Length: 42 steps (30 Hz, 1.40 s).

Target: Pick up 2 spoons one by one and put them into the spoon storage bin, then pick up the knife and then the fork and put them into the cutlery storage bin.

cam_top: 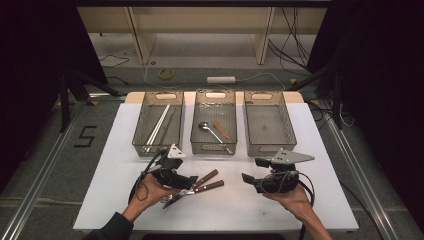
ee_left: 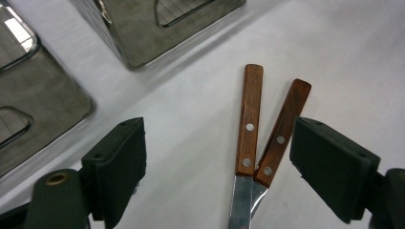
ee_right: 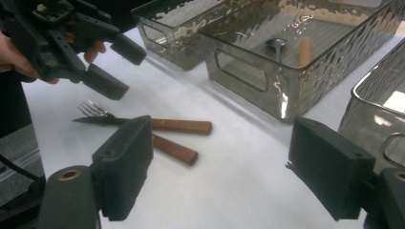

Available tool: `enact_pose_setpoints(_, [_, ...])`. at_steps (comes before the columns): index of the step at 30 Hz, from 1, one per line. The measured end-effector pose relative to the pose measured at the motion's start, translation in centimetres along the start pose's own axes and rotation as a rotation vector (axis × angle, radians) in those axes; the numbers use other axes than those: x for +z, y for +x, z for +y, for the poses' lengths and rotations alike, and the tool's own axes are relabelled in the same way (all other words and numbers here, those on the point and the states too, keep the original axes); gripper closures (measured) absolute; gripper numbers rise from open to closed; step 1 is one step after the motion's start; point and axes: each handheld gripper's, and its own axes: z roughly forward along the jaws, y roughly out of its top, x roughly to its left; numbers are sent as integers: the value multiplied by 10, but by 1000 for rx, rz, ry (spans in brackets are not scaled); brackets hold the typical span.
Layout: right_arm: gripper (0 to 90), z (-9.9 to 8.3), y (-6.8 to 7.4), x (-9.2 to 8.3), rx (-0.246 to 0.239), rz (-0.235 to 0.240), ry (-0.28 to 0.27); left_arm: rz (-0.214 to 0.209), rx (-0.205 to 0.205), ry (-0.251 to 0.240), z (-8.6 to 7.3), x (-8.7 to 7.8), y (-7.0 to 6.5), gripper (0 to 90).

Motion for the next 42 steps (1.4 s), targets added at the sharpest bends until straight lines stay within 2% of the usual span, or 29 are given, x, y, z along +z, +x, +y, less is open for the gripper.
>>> enact_pose_setpoints(17, [231, -7, 6, -8, 4, 6, 3, -18, 30, 91, 8, 16, -2, 219])
enact_pose_setpoints(23, [233, -9, 9, -8, -8, 8, 9, -11, 76, 119, 11, 23, -8, 273])
enact_pose_setpoints(26, [234, -10, 9, -8, -9, 8, 11, -26, 93, 136, 12, 29, -8, 301])
enact_pose_setpoints(30, [234, -9, 10, -8, -7, 12, 9, -30, 97, 163, 11, 34, -8, 329])
enact_pose_setpoints(38, [236, -10, 10, -7, -12, 15, 18, -24, 118, 176, 13, 38, -12, 405])
enact_pose_setpoints(42, [238, -10, 10, -7, -14, 12, 21, -34, 128, 184, 13, 41, -15, 440])
